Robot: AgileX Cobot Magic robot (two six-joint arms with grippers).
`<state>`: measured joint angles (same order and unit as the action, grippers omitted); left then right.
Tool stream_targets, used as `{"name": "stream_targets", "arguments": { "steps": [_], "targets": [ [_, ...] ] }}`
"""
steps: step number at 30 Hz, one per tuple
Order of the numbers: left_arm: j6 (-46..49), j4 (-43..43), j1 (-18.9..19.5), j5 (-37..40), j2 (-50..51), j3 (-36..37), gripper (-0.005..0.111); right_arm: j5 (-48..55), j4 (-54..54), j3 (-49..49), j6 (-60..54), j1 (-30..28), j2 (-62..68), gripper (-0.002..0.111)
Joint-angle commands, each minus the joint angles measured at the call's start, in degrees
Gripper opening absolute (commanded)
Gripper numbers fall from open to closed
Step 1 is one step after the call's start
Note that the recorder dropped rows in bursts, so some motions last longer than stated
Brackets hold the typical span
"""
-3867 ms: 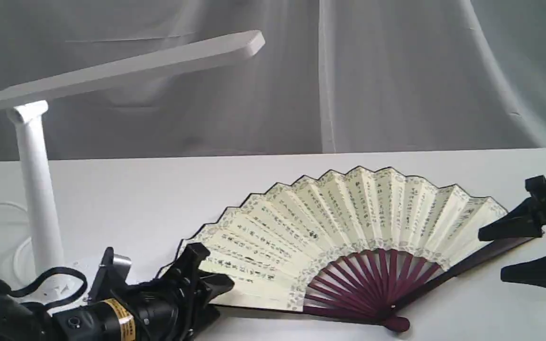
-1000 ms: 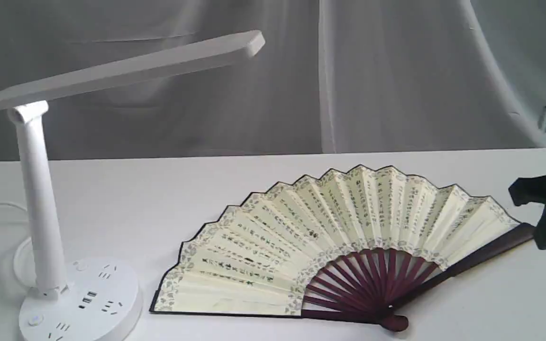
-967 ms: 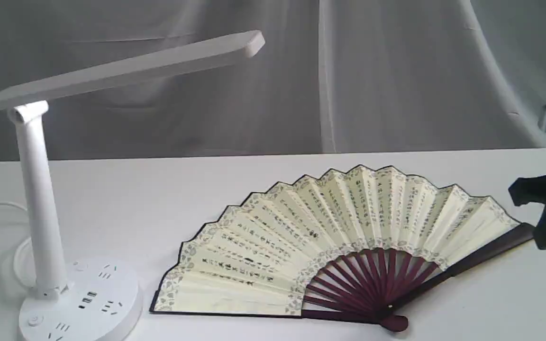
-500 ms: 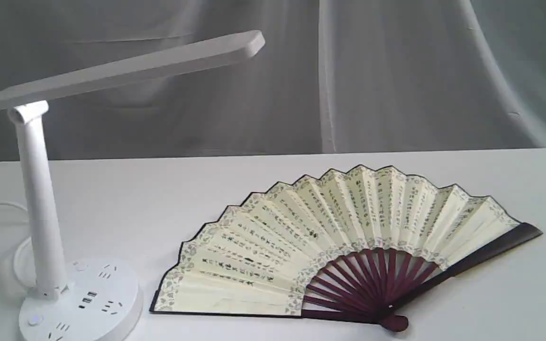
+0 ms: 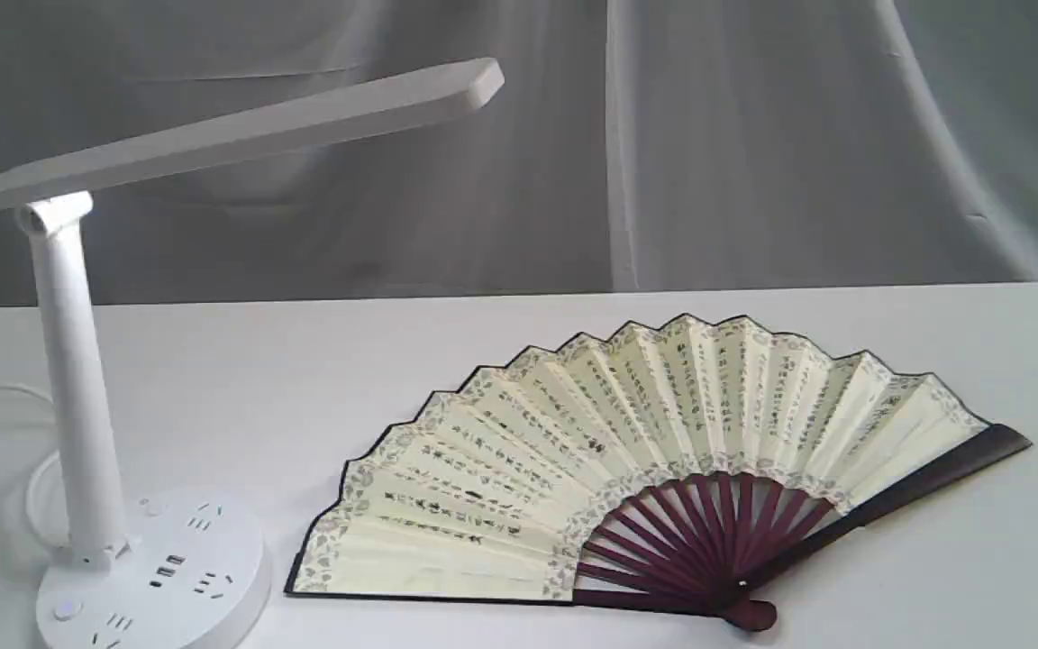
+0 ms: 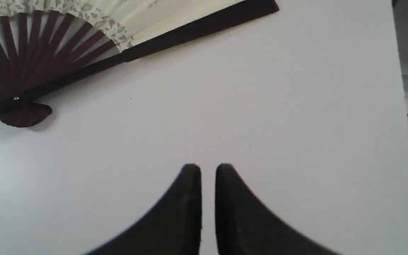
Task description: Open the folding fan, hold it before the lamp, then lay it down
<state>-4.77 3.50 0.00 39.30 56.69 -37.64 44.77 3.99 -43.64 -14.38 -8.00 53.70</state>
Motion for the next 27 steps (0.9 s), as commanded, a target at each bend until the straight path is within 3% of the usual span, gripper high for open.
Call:
{"name": "stream_targets", "arguments": {
  "steps": [1, 9, 16, 27],
  "targets": [
    [0.55, 0.05, 0.00, -1.62, -2.13, 0.05, 0.000, -1.14, -0.81, 1.59, -2.20, 0.07, -5.39, 0.007],
    [0.96, 0.27, 0.00, -2.03, -9.41, 0.05, 0.000, -0.68, -0.81, 1.81, -5.02, 0.23, -14.44, 0.007],
    [0.96, 0.27, 0.00, -1.42, -18.35, 0.05, 0.000, 0.72, -1.79, 1.81, -5.06, 5.29, -19.50, 0.007],
    [0.96, -0.15, 0.00, 2.33, -38.04, 0.05, 0.000, 3.14, -1.79, 1.81, -3.29, 5.41, -31.62, 0.007]
  ]
}}
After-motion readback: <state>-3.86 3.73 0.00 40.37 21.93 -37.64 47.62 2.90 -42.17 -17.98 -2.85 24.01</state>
